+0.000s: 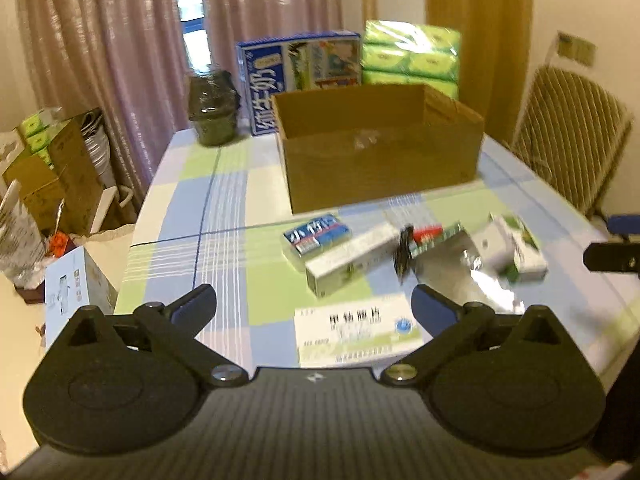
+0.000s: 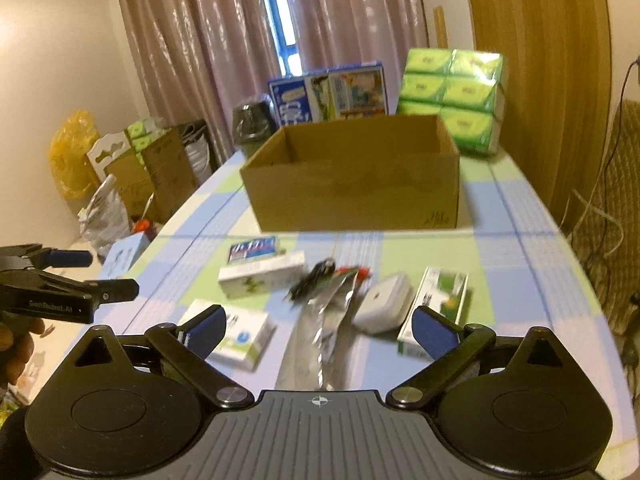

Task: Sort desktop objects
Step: 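Move both grippers back over the remaining items on the table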

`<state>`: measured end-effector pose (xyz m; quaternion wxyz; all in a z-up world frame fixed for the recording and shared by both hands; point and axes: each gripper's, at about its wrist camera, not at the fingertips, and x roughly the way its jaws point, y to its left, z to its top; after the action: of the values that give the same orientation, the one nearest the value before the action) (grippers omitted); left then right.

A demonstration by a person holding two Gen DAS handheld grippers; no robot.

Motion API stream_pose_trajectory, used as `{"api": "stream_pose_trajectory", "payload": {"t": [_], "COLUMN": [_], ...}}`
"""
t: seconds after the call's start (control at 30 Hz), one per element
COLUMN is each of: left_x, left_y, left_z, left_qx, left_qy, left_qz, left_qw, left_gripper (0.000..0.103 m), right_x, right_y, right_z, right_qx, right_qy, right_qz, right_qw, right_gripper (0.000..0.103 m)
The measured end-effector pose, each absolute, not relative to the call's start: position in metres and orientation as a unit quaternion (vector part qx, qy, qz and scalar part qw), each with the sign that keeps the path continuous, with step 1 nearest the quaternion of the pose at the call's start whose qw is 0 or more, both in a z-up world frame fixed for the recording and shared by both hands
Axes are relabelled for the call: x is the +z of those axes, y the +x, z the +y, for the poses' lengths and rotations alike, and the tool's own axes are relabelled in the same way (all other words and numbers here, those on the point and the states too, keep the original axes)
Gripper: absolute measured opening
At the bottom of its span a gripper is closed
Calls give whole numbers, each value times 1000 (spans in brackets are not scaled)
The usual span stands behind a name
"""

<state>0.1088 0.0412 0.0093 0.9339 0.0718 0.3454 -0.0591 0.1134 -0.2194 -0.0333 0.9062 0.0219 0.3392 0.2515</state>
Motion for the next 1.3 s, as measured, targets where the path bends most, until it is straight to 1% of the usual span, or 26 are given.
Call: {"api": "stream_pose_trajectory", "payload": {"t": [0.23,0.37,0.63,0.97,1.13,1.23,1.3], "left_x": [-8,-19,-32,-60,-76,-85,-91], "left_y": [110,117,133,172,185,194,200], "left_z": [35,29,21,17,13,11,11], "left_qx": [-157,-210,-285,-367,-392,-401,-401], "left_qy": [156,198,305,374,400,406,411], "left_qz": [375,397,375,392,399,402,404], "left_qw": [900,871,828,756,726,716,712], "left_gripper": [102,102,102,102,101,100,100], "right_x": [-42,-49,-69,-102,-118,-127,-133], "right_y": [134,149,184,215,229,235,238], "right_z": [-211,-199,-171,-133,-124,-118,-114], "right_qx": [270,289,296,306,306,306,306], "right_qy": [6,-26,-57,-117,-117,-122,-125], "right_qz": [400,432,494,540,559,568,574], "right_qw": [876,854,816,775,762,754,749], "right_gripper": [97,97,97,97,96,95,93]}}
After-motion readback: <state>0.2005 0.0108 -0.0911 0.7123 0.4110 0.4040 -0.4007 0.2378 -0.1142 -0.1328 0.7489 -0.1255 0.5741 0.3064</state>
